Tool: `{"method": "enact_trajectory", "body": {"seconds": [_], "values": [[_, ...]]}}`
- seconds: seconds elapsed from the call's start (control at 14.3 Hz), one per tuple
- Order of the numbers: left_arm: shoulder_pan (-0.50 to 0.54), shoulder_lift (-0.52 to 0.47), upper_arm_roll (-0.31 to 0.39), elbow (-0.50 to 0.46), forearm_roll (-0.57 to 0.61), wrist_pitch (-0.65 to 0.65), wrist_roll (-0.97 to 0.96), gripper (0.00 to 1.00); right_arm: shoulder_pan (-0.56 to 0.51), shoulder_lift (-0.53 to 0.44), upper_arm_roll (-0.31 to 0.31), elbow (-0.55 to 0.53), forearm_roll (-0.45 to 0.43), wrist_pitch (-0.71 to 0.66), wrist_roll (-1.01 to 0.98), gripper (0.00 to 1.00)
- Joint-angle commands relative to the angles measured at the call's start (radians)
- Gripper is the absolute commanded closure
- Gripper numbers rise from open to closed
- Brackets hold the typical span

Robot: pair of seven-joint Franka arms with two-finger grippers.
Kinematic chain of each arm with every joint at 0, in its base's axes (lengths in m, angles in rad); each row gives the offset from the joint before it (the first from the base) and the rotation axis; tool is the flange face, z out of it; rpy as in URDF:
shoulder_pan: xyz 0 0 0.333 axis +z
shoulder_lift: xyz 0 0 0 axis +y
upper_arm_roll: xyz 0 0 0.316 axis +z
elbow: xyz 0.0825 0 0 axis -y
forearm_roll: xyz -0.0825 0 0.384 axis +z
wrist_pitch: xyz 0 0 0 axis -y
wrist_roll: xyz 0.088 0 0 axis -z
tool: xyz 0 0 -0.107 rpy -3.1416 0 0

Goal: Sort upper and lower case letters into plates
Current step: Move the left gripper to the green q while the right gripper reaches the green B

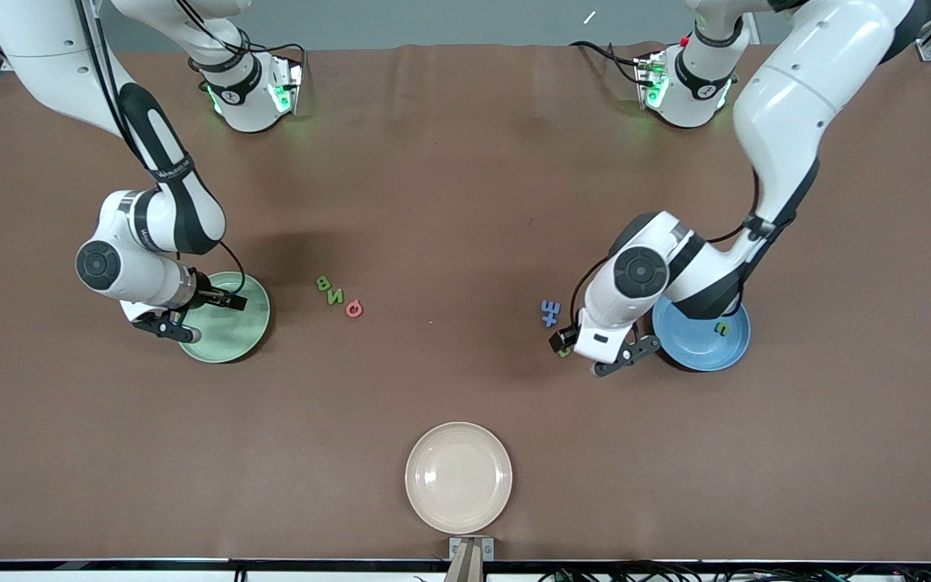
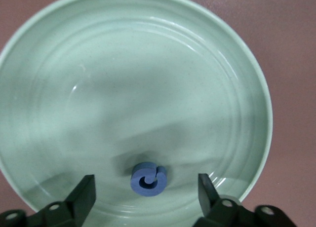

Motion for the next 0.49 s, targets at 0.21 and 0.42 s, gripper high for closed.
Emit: {"method": "enact_trajectory", "body": {"seconds": [0.21,0.42], "values": [[-0.067,0.068,0.049,0.075,-0.002,-0.017,-0.116,0.01,0.117,-0.050,0.003,0.084,0.013,-0.124,0.157,0.00],[-0.067,0.084,0.049,0.074,-0.002,-0.016,-0.139,0.11,0.174,-0.059,0.003,0.064,0.011,-0.125,0.147,0.00]]}}
